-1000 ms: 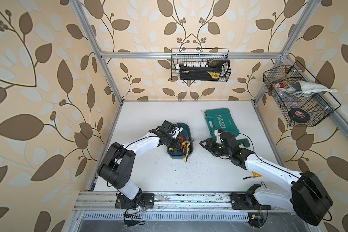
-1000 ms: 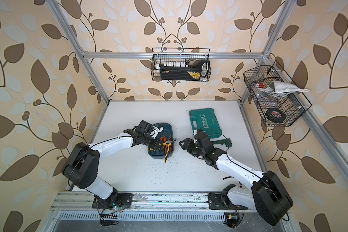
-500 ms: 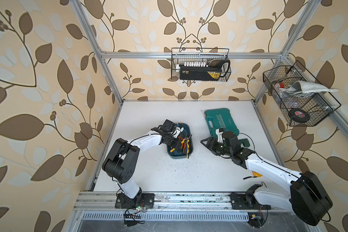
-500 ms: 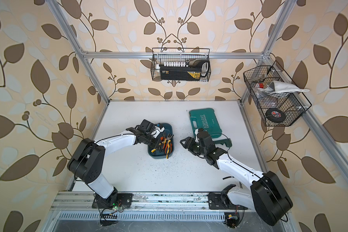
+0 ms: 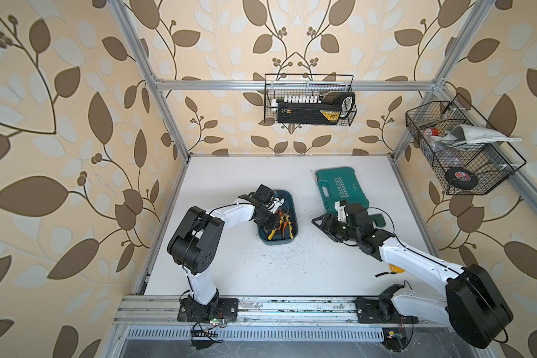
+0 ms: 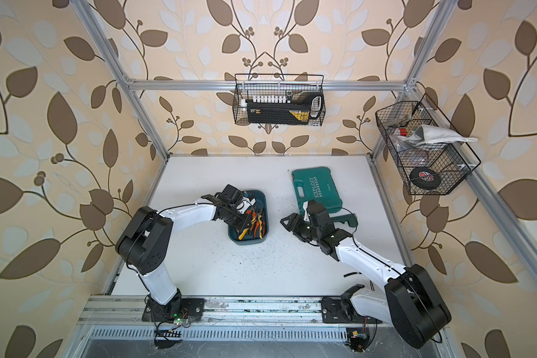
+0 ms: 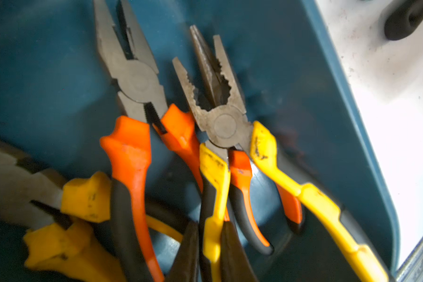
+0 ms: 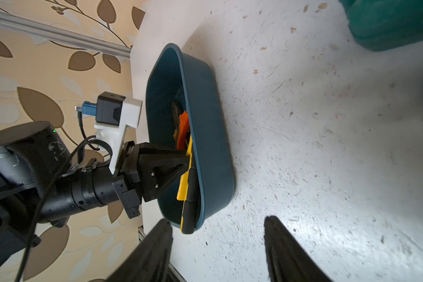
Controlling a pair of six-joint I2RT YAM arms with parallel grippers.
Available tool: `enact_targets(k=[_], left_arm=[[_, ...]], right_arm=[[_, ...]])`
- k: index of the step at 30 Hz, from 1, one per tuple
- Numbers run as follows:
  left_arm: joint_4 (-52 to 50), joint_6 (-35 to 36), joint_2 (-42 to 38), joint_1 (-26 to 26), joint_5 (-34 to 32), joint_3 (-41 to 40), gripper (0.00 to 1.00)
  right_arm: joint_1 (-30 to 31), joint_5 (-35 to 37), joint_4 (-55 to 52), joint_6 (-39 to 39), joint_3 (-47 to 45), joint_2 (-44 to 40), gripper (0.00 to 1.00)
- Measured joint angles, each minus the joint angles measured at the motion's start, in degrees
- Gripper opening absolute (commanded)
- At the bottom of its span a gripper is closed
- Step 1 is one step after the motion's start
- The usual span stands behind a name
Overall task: Take the pliers out of the storage box
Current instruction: Pick up the pliers from the storage box.
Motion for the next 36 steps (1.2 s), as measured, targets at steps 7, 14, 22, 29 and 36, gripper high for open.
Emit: enact_targets(k=[7, 14, 22, 29, 36], left_arm=[[0.1, -4.2, -9.6, -0.4, -3.8, -2.2, 0.00], [2.2, -7.2, -21.7, -4.2, -7.5, -7.2, 0.00], [2.7, -9.0, -23.3, -10.0, -11.2, -10.1, 0.00], [2.7, -10.1, -23.9, -10.9, -12.4, -10.3, 0.00], [2.9, -10.3, -26.1, -10.9, -12.3, -10.3, 0.00]], right_arm=[[0.0, -4.0, 0.0, -1.1, 4.3, 4.1, 0.63], [2.4, -6.2, 3.9, 1.6, 6.9, 7.7, 0.66], [6.5, -6.1, 8.1, 3.8, 13.9, 13.1, 0.66], [9.2, -5.2, 8.1, 4.9, 15.1, 16.8, 0.64], [10.1, -4.8, 10.6, 6.6, 14.8, 18.0, 0.47]])
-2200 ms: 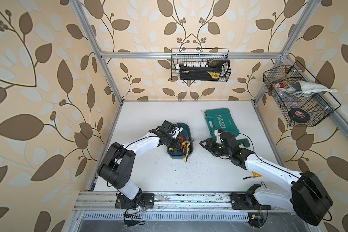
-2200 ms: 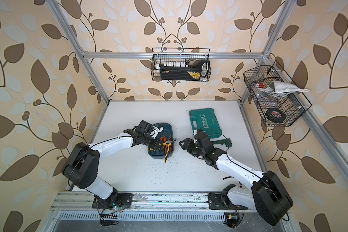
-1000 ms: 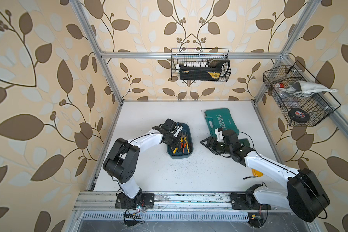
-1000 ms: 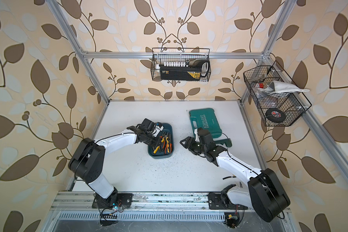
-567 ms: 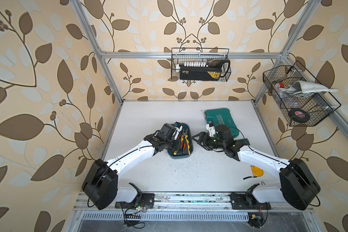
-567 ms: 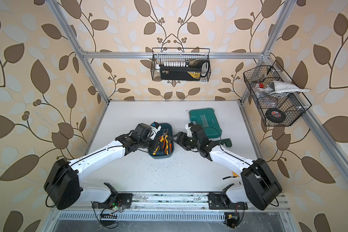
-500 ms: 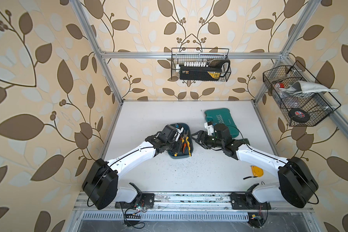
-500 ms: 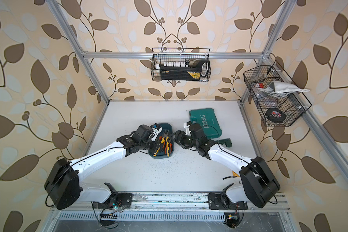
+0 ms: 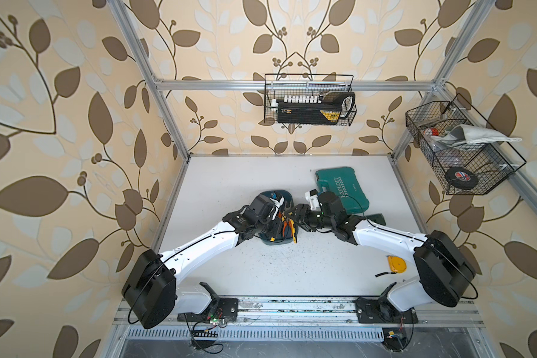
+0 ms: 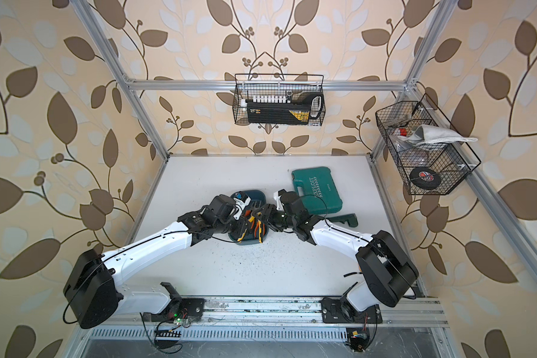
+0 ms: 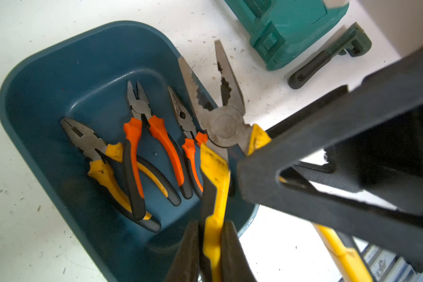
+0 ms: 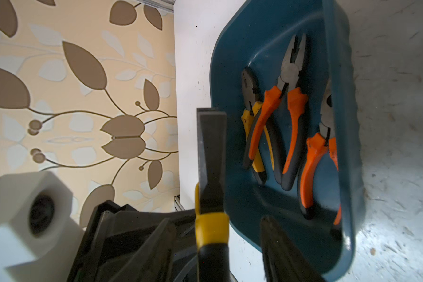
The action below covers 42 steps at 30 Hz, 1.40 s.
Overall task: Take the pliers out of the storage box
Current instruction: Pick up the pliers from the storage box, then place the pliers at the center of the board.
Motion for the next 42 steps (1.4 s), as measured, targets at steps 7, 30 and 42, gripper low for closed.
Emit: enact_targets(k=[7, 30, 42], left_arm=[[0.0, -0.6, 0.0, 0.1, -0.1, -0.5, 0.00], [-4.0, -12.9, -9.2, 0.1, -17.4, -0.7, 0.81], [-3.0, -25.5, -10.5, 10.8, -21.9, -12.0, 0.83]], right_arm=[[0.8, 0.0, 3.0, 1.9, 0.0, 2.3, 0.20], [-7.4, 3.3, -16.2, -8.8, -2.4, -15.7, 0.00], [-19.6, -3.4, -32.2, -26.0, -3.6, -18.0, 0.00]])
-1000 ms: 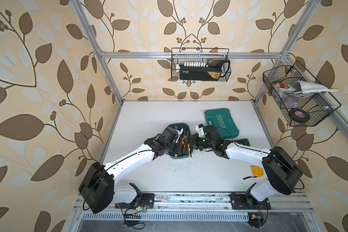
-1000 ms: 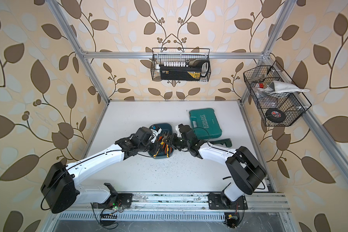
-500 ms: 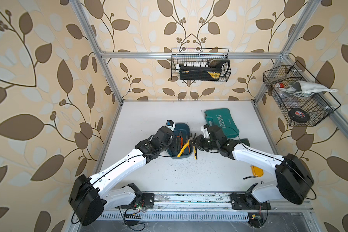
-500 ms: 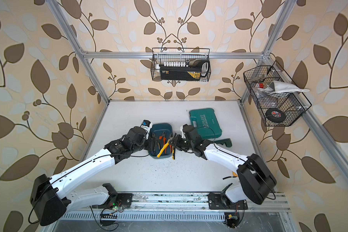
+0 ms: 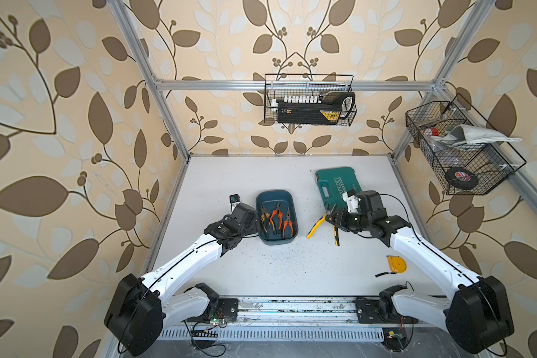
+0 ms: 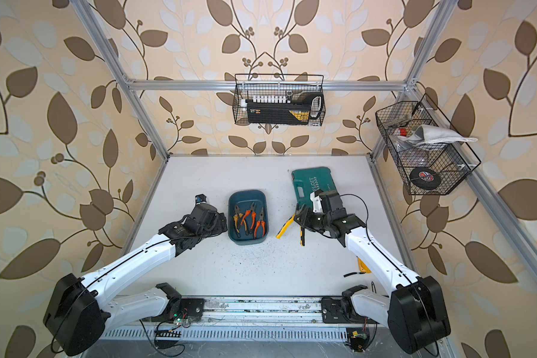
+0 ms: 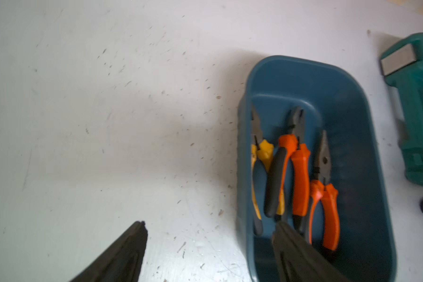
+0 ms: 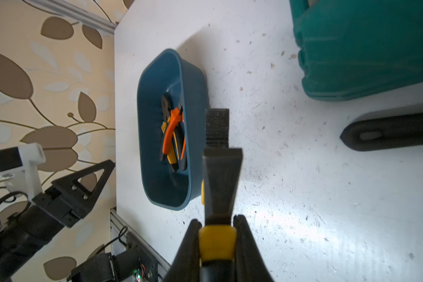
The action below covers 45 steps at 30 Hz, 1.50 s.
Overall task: Take the pliers out of the storage box
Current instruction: Place the pliers at the center of the board, then move the storage box to the center of the board.
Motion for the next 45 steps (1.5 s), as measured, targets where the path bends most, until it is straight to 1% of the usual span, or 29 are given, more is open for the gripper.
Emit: enact_targets(k=[2, 4, 9, 13, 16, 17, 19, 20, 22, 23, 24, 25, 30, 36, 37, 40, 41, 43, 45], left_arm=[[0.6, -1.2, 0.0, 2.8, 0.9, -1.5, 0.81], [1.6, -1.7, 0.0, 4.0, 1.3, -2.4, 0.80], [4.1, -1.8, -0.2, 4.2, 2.9, -3.5, 0.80], [5.6, -1.4, 0.0, 4.2, 4.4, -3.6, 0.78], [6.4, -1.1, 0.9, 4.2, 5.6, -3.6, 0.77], [6.6, -1.0, 1.2, 4.2, 6.0, -3.6, 0.77], [6.6, -0.9, 1.6, 4.2, 6.6, -3.6, 0.76], [6.7, -0.8, 1.7, 4.2, 7.0, -3.6, 0.76], [6.8, -0.6, 1.7, 4.2, 7.2, -3.6, 0.76], [6.8, -0.5, 1.7, 4.2, 7.2, -3.6, 0.76], [6.8, -0.4, 1.7, 4.2, 7.3, -3.6, 0.76], [6.8, -0.3, 1.7, 4.2, 7.3, -3.6, 0.76], [6.8, 0.3, 1.2, 4.2, 7.3, -3.7, 0.76], [6.7, 0.4, 0.3, 4.2, 7.3, -3.9, 0.76], [6.8, 0.4, 0.3, 4.2, 7.3, -3.9, 0.77], [6.7, 0.5, 0.2, 4.2, 7.3, -4.0, 0.77], [6.8, 0.5, 0.1, 4.2, 7.3, -4.1, 0.77], [6.8, 0.5, 0.1, 4.2, 7.3, -4.1, 0.77], [6.6, 0.5, 0.1, 4.2, 7.2, -4.1, 0.77]], right_arm=[[0.8, -2.1, 0.6, -1.2, 0.0, 3.5, 0.00], [2.8, -2.4, 1.3, -2.2, 0.1, 7.1, 0.00], [9.5, -2.0, 4.4, -2.4, 2.7, 17.5, 0.00], [10.9, -1.3, 11.1, -0.4, 3.3, 23.5, 0.00], [11.7, 0.4, 15.0, 0.8, 3.3, 25.8, 0.00], [12.3, 1.3, 16.0, 1.0, 3.3, 26.3, 0.04], [13.7, 3.2, 17.5, 1.2, 3.3, 27.1, 0.13], [14.6, 4.1, 18.0, 1.2, 3.3, 27.5, 0.22], [16.0, 5.8, 18.4, 1.2, 3.4, 28.0, 0.31], [16.7, 6.8, 18.2, 1.3, 3.4, 28.2, 0.40], [17.1, 7.5, 18.0, 1.3, 3.4, 28.2, 0.47], [17.3, 8.4, 17.9, 1.2, 3.4, 28.2, 0.52], [17.4, 11.6, 17.3, 0.7, 3.4, 27.4, 0.55], [17.5, 14.3, 14.1, 1.3, 3.5, 22.0, 0.54], [17.5, 14.5, 13.8, 1.7, 3.6, 20.9, 0.55], [17.5, 14.5, 13.9, 3.2, 4.1, 18.6, 0.60], [17.5, 14.4, 14.4, 3.8, 4.2, 18.2, 0.60], [17.5, 13.6, 15.3, 4.7, 5.1, 18.6, 0.60], [17.6, 12.2, 16.3, 5.6, 7.3, 20.8, 0.60]])
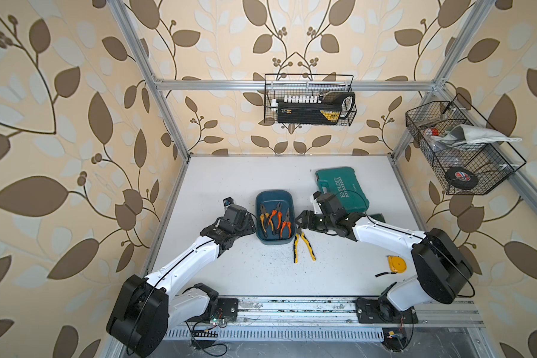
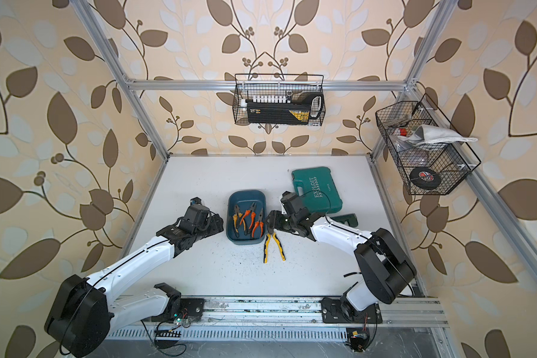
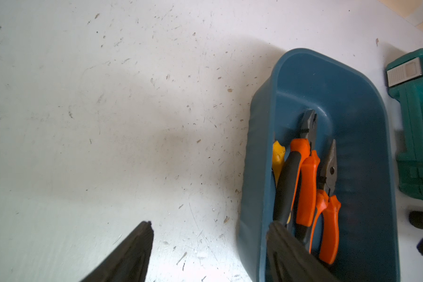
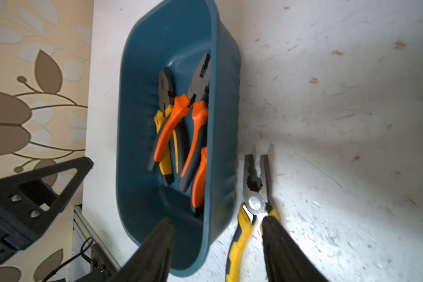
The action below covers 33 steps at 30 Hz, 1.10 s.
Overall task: Take the pliers out of the storage box
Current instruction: Move the storage box to the center of the board.
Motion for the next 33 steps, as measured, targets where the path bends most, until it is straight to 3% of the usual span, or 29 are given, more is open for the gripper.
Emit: enact_targets(k=[9, 16, 22, 26, 32, 33], left_arm=[[-8.7, -0.3, 0.1, 0.5, 0.0, 4.7, 0.79], [-13.1, 0.0, -2.6, 0.5, 1.6, 9.1, 0.75], [-12.1, 2.9, -1.3, 0.5, 8.4, 9.3, 0.68], [-11.7, 5.5, 4.2, 0.5, 11.4, 11.4, 0.58], [-11.1, 13.2, 18.1, 0.5, 13.0, 20.5, 0.28], [-11.2, 15.0, 21.2, 0.5, 13.0, 22.6, 0.27]], right_arm=[[3.6, -3.2, 1.9, 2.0, 11.8, 14.9, 0.59], [6.8, -4.0, 1.8, 2.6, 16.5, 18.4, 0.58], [5.5, -3.8, 1.9, 2.2, 14.4, 16.3, 0.57], [2.4, -3.6, -0.2, -0.9, 12.7, 11.9, 0.56], [1.3, -3.3, -0.6, -7.3, 12.5, 9.0, 0.56], [1.3, -3.3, -0.5, -8.2, 12.1, 9.0, 0.56]])
